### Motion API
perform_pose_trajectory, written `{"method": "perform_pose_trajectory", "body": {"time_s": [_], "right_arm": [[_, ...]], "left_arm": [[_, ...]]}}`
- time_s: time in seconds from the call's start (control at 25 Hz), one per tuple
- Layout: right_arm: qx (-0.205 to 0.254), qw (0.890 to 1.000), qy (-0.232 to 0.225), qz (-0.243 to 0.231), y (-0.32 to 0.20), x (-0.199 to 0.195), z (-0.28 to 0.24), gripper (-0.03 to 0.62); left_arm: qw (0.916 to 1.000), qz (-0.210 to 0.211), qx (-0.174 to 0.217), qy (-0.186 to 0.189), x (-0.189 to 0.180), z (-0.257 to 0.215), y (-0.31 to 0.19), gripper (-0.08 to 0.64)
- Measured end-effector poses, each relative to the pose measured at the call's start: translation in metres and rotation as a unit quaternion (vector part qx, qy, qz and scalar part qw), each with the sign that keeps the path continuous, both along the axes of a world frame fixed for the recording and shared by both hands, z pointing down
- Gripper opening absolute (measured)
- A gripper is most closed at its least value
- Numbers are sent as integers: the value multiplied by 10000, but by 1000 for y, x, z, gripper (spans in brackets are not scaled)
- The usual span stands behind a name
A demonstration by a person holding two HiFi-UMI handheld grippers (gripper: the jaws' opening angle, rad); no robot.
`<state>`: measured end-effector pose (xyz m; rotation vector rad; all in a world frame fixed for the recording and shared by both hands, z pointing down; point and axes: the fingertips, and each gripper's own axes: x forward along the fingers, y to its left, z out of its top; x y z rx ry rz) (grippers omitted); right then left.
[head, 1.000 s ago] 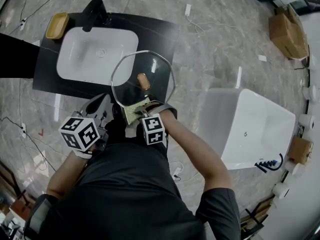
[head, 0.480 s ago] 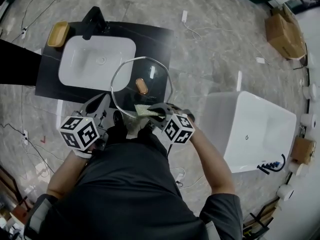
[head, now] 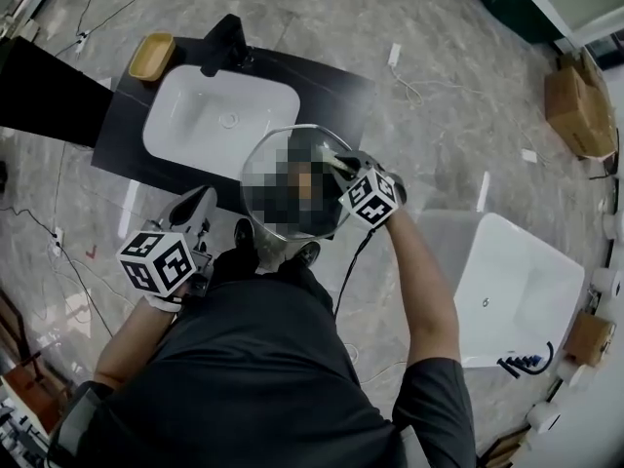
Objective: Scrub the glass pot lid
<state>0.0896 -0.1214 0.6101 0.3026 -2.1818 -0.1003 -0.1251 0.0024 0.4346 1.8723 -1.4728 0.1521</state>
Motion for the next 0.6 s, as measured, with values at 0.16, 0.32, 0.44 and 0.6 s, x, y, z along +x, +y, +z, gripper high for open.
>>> {"method": "perform_pose_trajectory", "body": {"time_s": [0.16, 0.32, 0.44, 0.6], "right_arm": [[-343, 9980, 162, -513, 43, -3, 25, 63], [-612, 9979, -146, -152, 70, 9, 26, 63], [-748, 9969, -232, 77, 98, 16, 27, 63], [-1083, 9924, -462, 349, 143, 3, 29, 63]], "left_arm": [[9999, -56, -161, -11, -4, 11, 5, 0], [9995, 216, -229, 21, 11, 17, -2, 0], [9983, 531, -233, 45, 26, 18, -10, 0], [9955, 918, -227, 105, 44, 19, -21, 0]]}}
